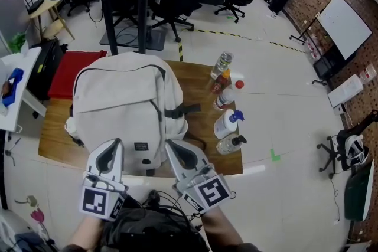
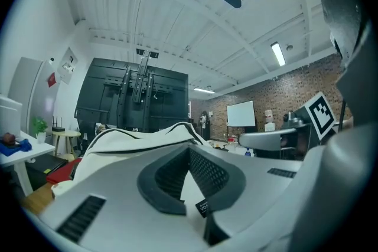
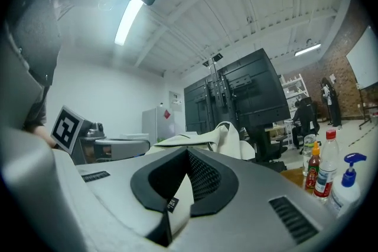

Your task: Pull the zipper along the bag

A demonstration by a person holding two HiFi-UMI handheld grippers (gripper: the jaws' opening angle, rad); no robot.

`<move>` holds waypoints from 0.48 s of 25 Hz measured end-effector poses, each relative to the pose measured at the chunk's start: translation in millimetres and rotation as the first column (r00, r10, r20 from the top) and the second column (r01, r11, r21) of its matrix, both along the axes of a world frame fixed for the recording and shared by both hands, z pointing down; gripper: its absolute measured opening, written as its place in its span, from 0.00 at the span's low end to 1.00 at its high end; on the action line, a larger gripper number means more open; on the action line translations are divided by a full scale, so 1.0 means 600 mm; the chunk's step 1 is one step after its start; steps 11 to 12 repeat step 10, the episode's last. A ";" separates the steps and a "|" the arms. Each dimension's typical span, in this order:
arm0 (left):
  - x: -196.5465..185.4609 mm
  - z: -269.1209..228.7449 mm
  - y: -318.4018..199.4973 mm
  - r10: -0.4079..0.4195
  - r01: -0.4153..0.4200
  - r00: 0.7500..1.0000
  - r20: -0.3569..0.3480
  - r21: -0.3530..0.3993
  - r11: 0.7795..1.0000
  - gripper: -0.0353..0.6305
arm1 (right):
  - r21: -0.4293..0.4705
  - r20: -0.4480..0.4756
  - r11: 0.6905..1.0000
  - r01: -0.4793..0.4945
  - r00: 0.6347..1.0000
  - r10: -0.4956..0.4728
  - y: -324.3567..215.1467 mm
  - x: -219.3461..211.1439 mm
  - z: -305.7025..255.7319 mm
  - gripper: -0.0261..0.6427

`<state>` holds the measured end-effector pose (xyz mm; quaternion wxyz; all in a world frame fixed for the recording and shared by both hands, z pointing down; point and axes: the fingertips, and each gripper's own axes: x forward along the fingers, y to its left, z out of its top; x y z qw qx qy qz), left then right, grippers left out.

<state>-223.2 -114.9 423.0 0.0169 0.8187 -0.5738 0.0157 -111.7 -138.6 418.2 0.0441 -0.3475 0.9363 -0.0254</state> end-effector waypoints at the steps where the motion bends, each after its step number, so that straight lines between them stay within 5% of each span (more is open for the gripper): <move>1: 0.000 0.000 0.001 0.000 0.000 1.000 0.002 -0.001 1.000 0.08 | 0.011 -0.004 1.000 0.002 1.000 -0.002 -0.001 0.000 -0.006 0.06; 4: -0.003 0.000 0.004 -0.006 0.006 1.000 0.002 -0.003 1.000 0.08 | 0.029 -0.015 1.000 0.003 1.000 -0.003 -0.003 -0.001 -0.014 0.06; 10: -0.013 0.005 0.005 -0.015 0.015 1.000 -0.004 -0.018 1.000 0.08 | -0.065 0.190 0.997 0.029 0.982 -0.016 -0.001 0.010 -0.052 0.06; 12: -0.013 0.005 0.005 -0.015 0.015 1.000 -0.004 -0.018 1.000 0.08 | -0.065 0.190 0.997 0.029 0.982 -0.016 -0.001 0.010 -0.052 0.06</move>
